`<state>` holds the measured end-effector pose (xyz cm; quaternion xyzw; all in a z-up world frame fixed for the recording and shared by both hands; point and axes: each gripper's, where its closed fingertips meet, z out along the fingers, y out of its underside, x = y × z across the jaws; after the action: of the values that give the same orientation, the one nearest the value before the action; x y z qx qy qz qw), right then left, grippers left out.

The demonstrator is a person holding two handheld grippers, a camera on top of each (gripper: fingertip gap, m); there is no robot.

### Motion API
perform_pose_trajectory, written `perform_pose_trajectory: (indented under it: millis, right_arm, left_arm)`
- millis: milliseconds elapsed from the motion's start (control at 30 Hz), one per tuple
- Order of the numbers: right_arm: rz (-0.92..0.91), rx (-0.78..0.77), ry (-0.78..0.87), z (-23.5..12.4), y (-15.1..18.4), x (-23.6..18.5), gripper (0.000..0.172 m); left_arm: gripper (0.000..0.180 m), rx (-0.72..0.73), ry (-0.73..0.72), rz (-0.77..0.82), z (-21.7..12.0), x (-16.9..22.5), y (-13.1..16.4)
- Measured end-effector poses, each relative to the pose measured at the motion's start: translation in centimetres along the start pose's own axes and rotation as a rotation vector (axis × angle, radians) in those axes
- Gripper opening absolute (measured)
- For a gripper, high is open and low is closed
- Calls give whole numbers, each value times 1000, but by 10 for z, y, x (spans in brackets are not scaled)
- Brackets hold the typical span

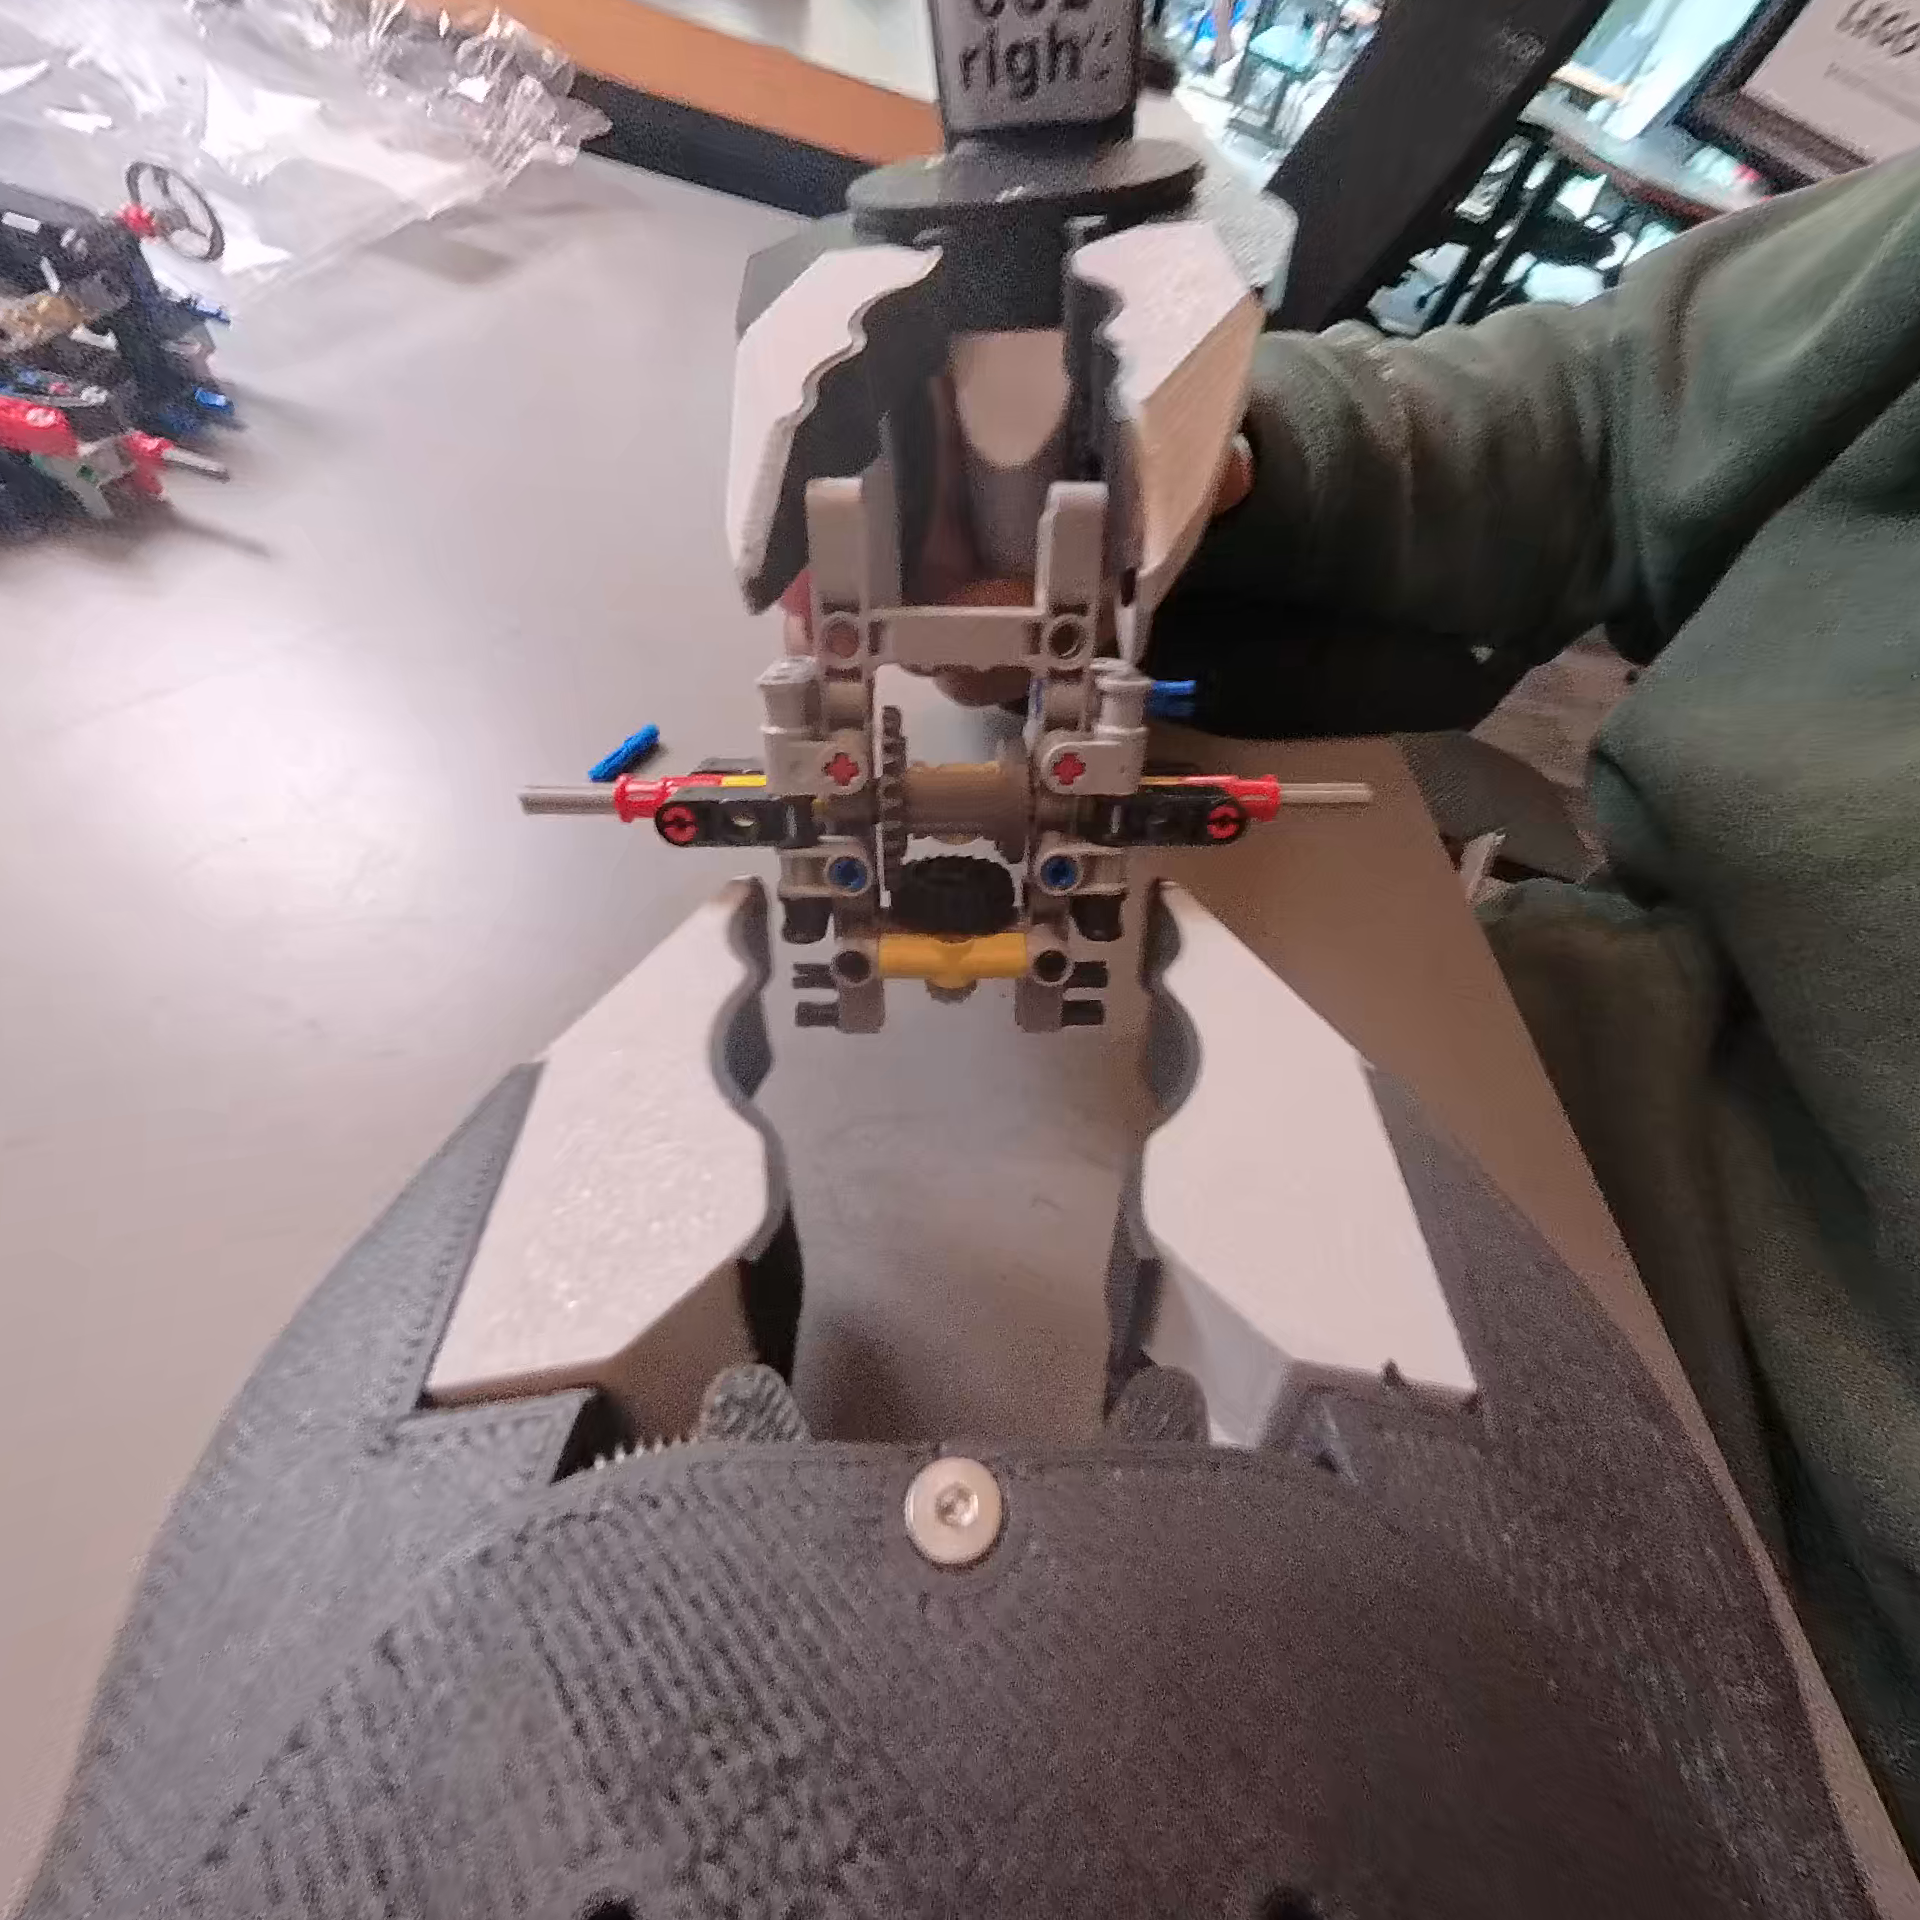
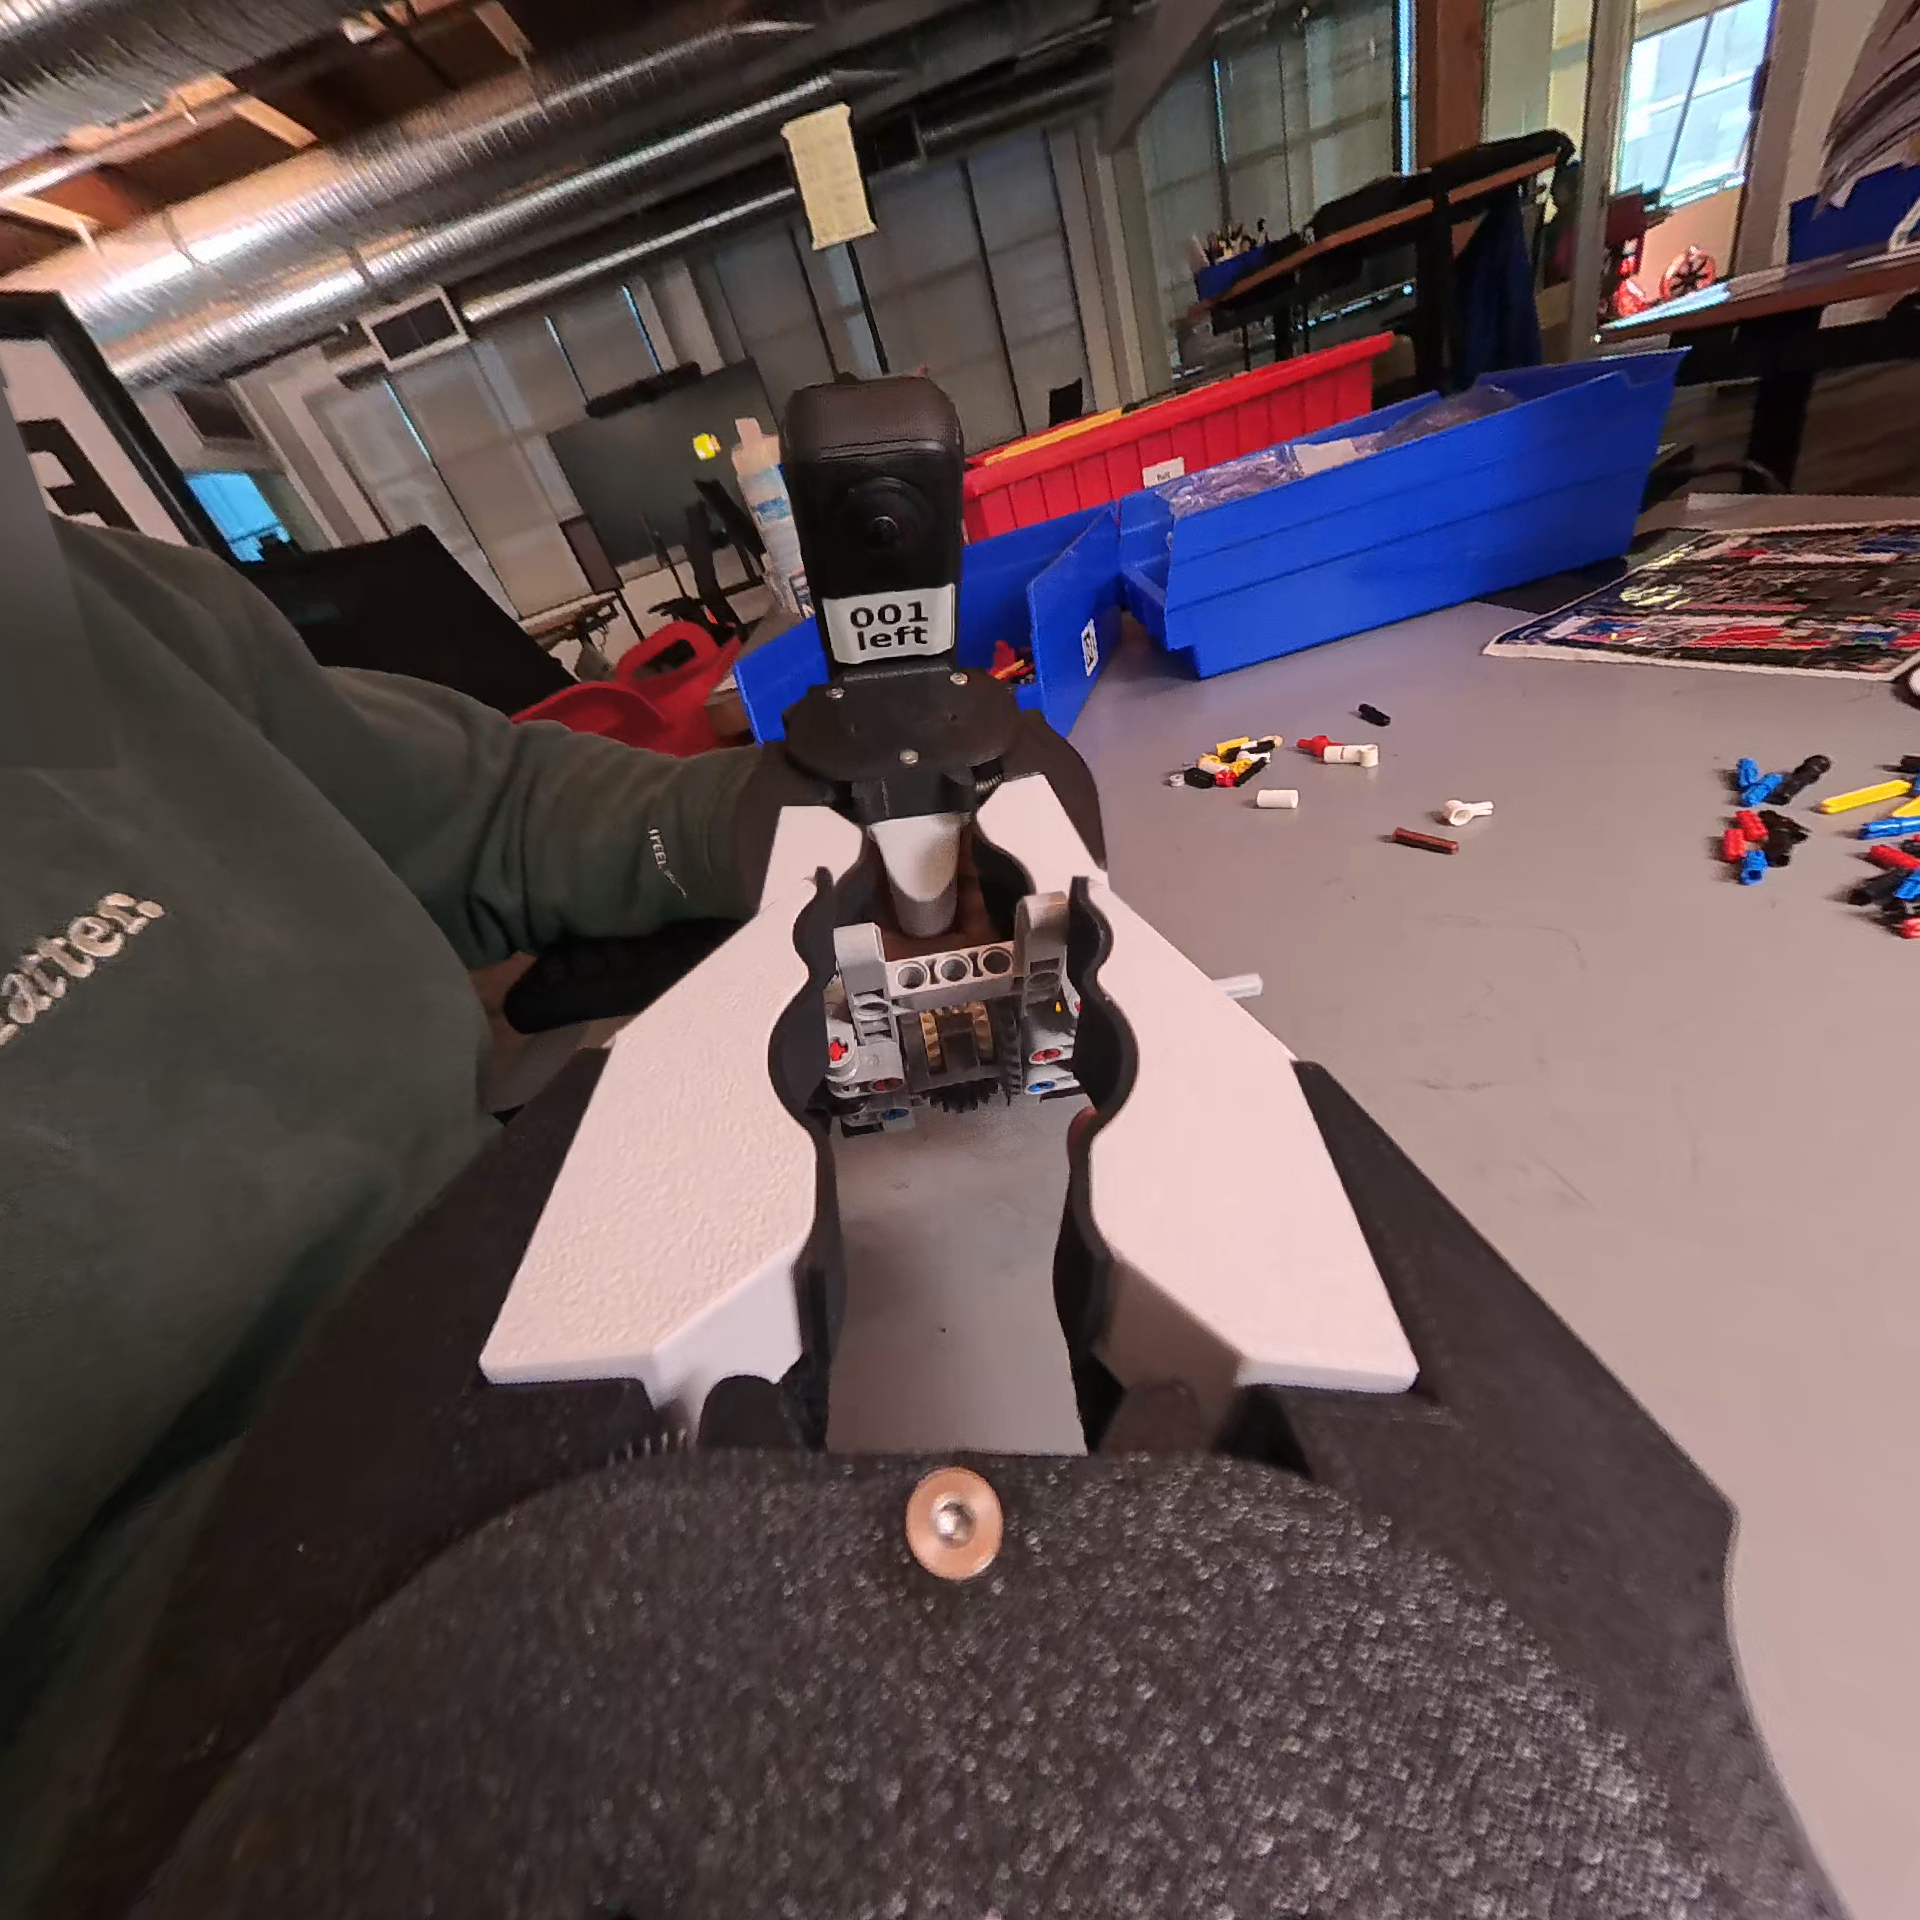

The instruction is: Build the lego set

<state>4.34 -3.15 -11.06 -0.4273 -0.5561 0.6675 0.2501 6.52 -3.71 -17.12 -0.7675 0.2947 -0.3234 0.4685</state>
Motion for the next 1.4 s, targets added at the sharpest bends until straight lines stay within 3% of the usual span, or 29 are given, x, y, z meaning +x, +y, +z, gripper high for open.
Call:
perform_pose_trajectory:
  millis: [33, 167, 267, 500, 700, 933, 1233, 1400]
  right_arm:
    - [1, 9, 0, -1, -2, 0, 43]
    - [-34, -23, 16, -6, 0, 4, 43]
    - [-88, -164, 45, -13, 20, 13, 43]
    - [-167, -285, 53, -14, 41, 14, 33]
    - [-263, -387, 80, -17, 57, 17, 46]
    - [-427, -494, 145, -16, 72, 24, 61]
    - [-506, -527, 164, -14, 78, 24, 42]
    - [-473, -562, 148, -14, 84, 23, 42]
  left_arm:
    - [63, 15, -6, 11, -2, 0, -3]
    - [62, 51, -83, 90, -14, -7, -13]
    - [61, 60, -158, 179, -24, -12, -18]
    - [61, -83, -252, 444, -23, -14, 1]
    - [61, -170, -309, 561, -21, -21, 12]
    - [61, -214, -309, 575, -19, -24, 21]
    - [61, -203, -266, 536, -16, -20, 25]
    - [61, -205, -224, 480, -15, -18, 30]
